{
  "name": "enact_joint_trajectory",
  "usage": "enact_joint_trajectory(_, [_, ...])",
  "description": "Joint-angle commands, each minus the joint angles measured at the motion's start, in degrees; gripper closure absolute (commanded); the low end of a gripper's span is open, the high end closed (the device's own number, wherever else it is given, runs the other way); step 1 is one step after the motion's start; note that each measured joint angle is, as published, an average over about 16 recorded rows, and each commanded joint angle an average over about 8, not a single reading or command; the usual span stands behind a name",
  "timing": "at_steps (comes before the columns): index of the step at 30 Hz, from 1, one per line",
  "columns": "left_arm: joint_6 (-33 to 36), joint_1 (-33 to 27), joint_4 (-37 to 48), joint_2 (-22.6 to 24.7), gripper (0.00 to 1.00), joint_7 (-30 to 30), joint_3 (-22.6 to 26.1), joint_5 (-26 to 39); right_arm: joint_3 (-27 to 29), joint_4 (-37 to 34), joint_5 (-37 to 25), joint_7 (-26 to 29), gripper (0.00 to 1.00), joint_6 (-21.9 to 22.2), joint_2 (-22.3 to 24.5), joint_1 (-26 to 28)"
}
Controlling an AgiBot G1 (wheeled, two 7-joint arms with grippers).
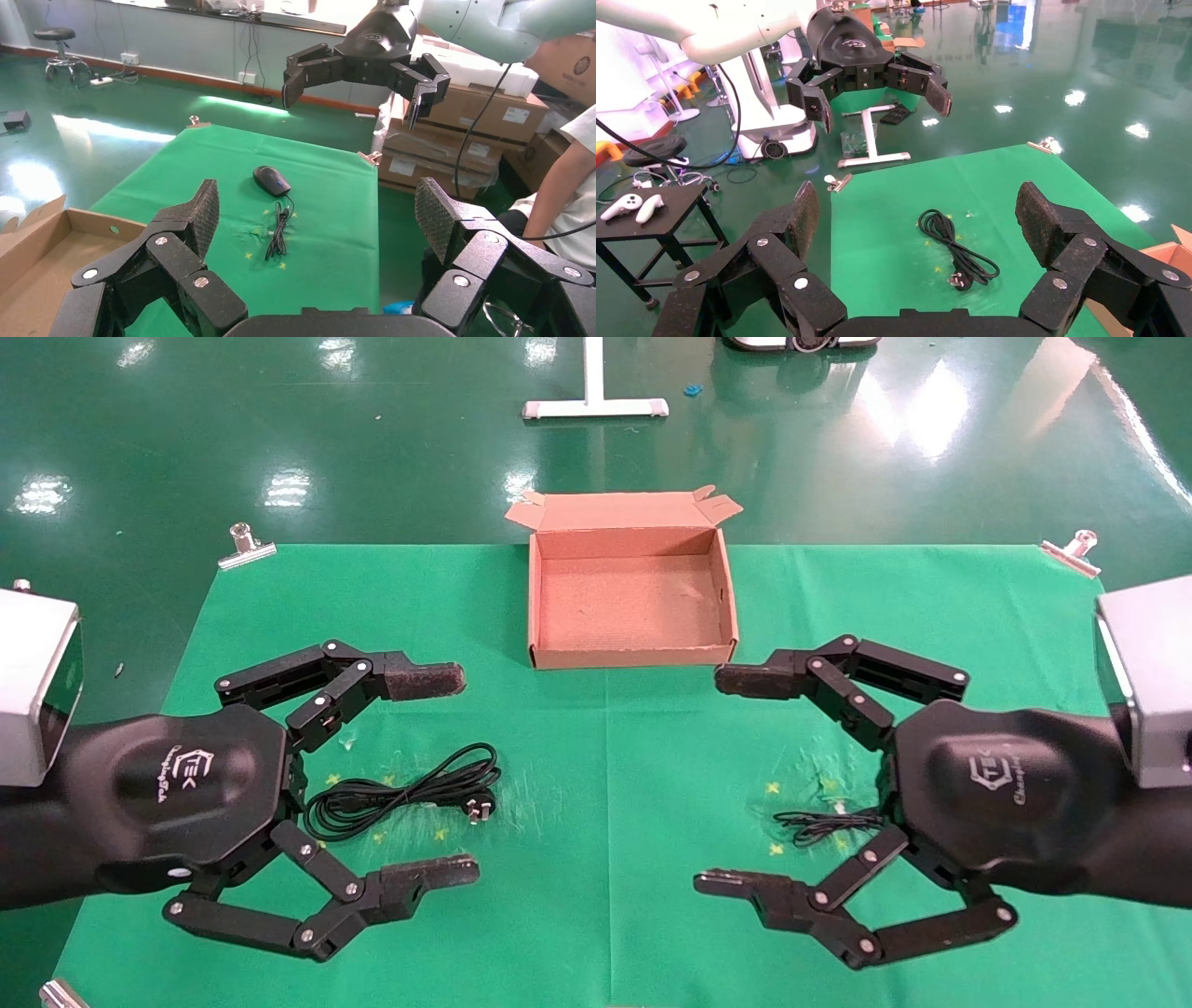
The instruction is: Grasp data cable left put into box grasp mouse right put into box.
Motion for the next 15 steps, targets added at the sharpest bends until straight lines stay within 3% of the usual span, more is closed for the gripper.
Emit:
enact_joint_trajectory(1, [0.00,0.00,0.00,0.00,0.00,0.00,0.00,0.00,0.00,0.00,0.00,0.00,0.00,0.00,0.00,0.00])
enact_joint_trajectory(15, [0.00,0.00,0.00,0.00,0.00,0.00,0.00,0.00,0.00,0.00,0.00,0.00,0.00,0.00,0.00,0.00])
